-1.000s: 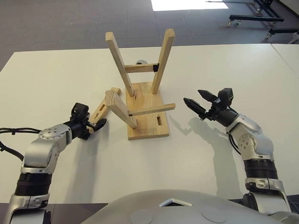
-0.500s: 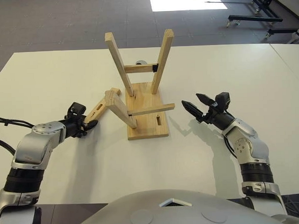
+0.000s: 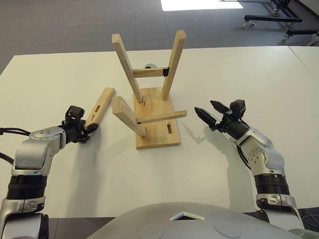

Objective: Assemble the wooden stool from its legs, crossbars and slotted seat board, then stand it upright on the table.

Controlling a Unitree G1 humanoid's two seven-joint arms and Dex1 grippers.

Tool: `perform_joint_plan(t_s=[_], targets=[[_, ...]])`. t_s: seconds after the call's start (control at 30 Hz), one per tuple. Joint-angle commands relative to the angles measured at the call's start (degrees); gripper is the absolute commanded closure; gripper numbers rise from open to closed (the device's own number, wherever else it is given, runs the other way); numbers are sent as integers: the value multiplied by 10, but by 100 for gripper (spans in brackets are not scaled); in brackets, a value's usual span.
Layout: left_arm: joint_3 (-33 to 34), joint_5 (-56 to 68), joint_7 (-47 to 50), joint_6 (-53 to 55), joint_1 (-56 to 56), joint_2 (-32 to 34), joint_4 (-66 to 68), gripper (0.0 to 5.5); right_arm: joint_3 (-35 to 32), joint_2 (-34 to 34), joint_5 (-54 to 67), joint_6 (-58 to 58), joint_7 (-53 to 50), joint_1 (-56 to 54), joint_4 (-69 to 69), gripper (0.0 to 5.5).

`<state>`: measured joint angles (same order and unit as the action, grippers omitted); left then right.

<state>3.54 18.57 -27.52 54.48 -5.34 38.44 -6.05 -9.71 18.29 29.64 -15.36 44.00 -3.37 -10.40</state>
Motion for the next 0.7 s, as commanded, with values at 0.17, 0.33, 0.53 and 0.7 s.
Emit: perform_joint_plan(t_s=[0.17, 0.33, 0.53, 0.7], targets=[[105, 31, 4, 4, -109, 22, -3, 343, -12, 17, -8, 11, 8, -34, -28, 10], [199, 101, -38, 10, -210, 67, 7, 343, -54, 47, 13, -1, 8, -83, -59, 10], [255, 227, -154, 5, -314, 120, 12, 343, -119, 152, 87, -126, 34, -283, -146, 10], [221, 301, -200, 9, -401, 78, 49, 343, -112, 159, 151, -256, 49, -469, -164, 10]])
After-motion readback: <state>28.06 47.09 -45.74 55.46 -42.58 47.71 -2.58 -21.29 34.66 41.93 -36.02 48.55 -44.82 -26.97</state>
